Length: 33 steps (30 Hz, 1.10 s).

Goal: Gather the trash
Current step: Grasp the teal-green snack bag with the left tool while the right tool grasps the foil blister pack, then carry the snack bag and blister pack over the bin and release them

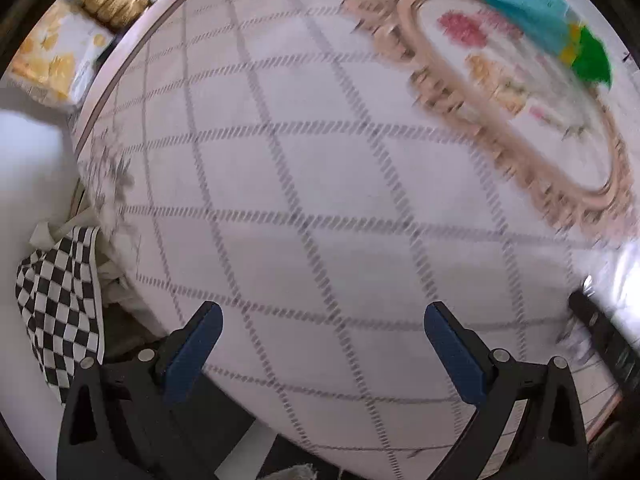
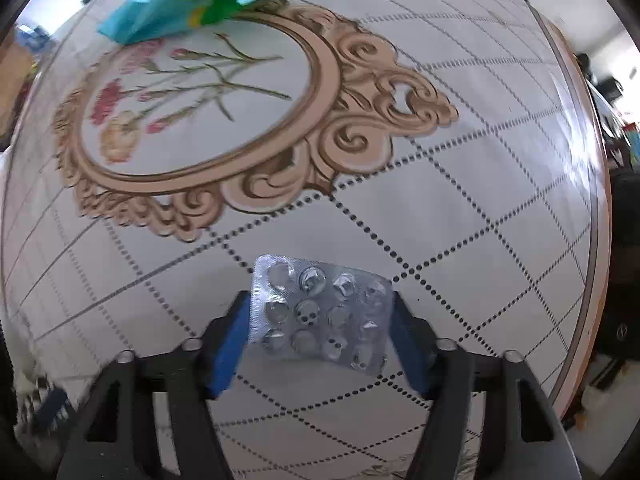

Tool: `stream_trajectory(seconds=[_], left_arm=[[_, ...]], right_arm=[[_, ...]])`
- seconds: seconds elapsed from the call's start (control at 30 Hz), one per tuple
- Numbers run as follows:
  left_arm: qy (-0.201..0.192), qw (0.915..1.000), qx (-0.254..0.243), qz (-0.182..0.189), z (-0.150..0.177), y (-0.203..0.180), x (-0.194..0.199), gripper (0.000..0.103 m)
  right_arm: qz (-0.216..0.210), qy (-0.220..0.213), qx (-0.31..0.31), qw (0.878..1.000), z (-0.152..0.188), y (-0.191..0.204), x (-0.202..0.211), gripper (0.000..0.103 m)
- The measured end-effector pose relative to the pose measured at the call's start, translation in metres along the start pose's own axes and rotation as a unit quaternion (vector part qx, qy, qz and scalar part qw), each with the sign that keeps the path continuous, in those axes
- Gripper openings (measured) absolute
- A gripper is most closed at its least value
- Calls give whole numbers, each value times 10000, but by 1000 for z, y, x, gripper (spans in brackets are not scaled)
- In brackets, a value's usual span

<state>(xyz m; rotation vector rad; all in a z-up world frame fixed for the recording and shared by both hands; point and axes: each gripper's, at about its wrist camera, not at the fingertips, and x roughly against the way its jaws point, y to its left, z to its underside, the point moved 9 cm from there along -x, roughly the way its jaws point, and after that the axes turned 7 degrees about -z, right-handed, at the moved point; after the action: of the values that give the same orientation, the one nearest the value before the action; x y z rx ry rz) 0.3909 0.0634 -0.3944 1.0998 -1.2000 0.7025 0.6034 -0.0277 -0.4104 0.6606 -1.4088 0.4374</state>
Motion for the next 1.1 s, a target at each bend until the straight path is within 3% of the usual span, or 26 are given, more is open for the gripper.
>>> stream_trajectory(seconds=[0.2, 0.37, 0.53, 0.57, 0.63, 0.7, 0.73, 0.77, 0.83, 0.9, 1.1], left_arm=[[-130, 9978, 155, 635, -70, -53, 40, 103], [51, 9836, 655, 1678, -145, -106, 64, 102], [479, 9696, 1038, 2166, -191, -148, 54, 102], [606, 9674, 1118, 2188, -196, -155, 47, 101], [848, 9636, 1214, 2225, -200, -167, 34, 85], [833, 9603, 1363, 2287, -203, -171, 34, 76], [764, 9602, 1342, 2328, -203, -171, 36, 58], [624, 9613, 1225, 2388, -203, -171, 43, 56], [347, 9703, 928, 2209, -200, -167, 49, 39], [189, 9748, 650, 2126, -190, -162, 54, 34], [-424, 9858, -101, 1621, -149, -122, 64, 26]], right_arm=[[-240, -167, -392, 9988, -49, -38, 31, 57], [-93, -373, -988, 9944, -121, -89, 33, 59], [-29, -428, -1371, 9896, -167, -112, 21, 60], [0, -427, -1388, 9894, -173, -114, 19, 60], [68, -393, -1353, 9900, -184, -116, 15, 60], [120, -359, -1314, 9906, -190, -115, 10, 60], [131, -344, -1306, 9907, -194, -111, 7, 60], [133, -358, -1273, 9911, -194, -109, 6, 60], [74, -320, -1225, 9919, -191, -100, 3, 60], [22, -291, -1159, 9928, -194, -93, -2, 60], [-154, -194, -1054, 9941, -159, -86, -7, 60]])
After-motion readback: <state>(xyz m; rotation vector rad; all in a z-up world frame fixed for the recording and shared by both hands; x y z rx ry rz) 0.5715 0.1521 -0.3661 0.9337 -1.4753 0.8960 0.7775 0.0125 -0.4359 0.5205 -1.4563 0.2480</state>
